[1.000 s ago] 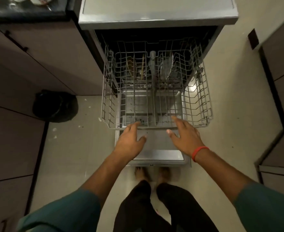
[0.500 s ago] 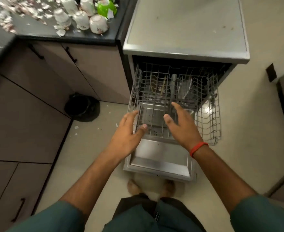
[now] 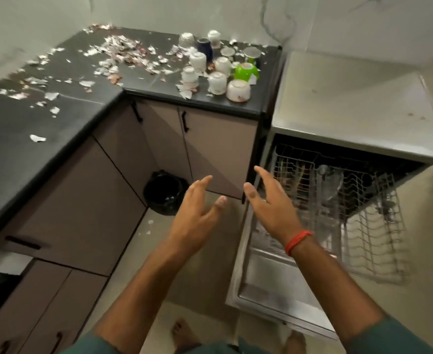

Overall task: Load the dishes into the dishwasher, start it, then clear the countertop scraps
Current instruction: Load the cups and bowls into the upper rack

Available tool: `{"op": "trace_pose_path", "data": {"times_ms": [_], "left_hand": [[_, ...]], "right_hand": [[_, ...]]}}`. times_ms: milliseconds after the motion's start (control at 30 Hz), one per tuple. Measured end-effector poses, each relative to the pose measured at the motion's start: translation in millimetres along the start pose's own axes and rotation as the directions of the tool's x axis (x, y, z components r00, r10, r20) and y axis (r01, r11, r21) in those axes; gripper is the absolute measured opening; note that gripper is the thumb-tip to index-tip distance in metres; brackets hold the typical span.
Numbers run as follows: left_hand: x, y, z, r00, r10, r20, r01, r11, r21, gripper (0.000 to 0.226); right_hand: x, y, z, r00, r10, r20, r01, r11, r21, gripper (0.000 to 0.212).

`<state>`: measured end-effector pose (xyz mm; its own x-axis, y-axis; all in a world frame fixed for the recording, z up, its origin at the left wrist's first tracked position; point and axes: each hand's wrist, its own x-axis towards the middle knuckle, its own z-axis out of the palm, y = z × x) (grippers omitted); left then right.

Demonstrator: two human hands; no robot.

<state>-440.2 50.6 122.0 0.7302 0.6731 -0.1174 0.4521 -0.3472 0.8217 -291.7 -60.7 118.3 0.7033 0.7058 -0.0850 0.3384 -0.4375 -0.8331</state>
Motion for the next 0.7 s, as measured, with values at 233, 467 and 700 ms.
{"op": "trace_pose_path", "data": {"times_ms": [233, 467, 700], "left_hand": [[21, -46, -99, 0.999, -0.043, -0.004, 0.043, 0.998, -0.053, 0.065], [55, -66, -130, 0.999, -0.037, -0.024, 0.034, 0.995, -0.092, 0.065], [137, -77, -153, 0.998, -0.07, 0.002, 0.07, 0.997, -0.034, 0.065]], "right_hand": [[25, -69, 72, 0.999, -0.024, 0.027, 0.025, 0.999, -0.025, 0.058], [77, -97, 98, 0.996, -0.046, 0.078, 0.05, 0.997, -0.052, 0.058], [166, -102, 118, 0.999, -0.044, 0.031, 0.042, 0.997, 0.064, 0.054]]}}
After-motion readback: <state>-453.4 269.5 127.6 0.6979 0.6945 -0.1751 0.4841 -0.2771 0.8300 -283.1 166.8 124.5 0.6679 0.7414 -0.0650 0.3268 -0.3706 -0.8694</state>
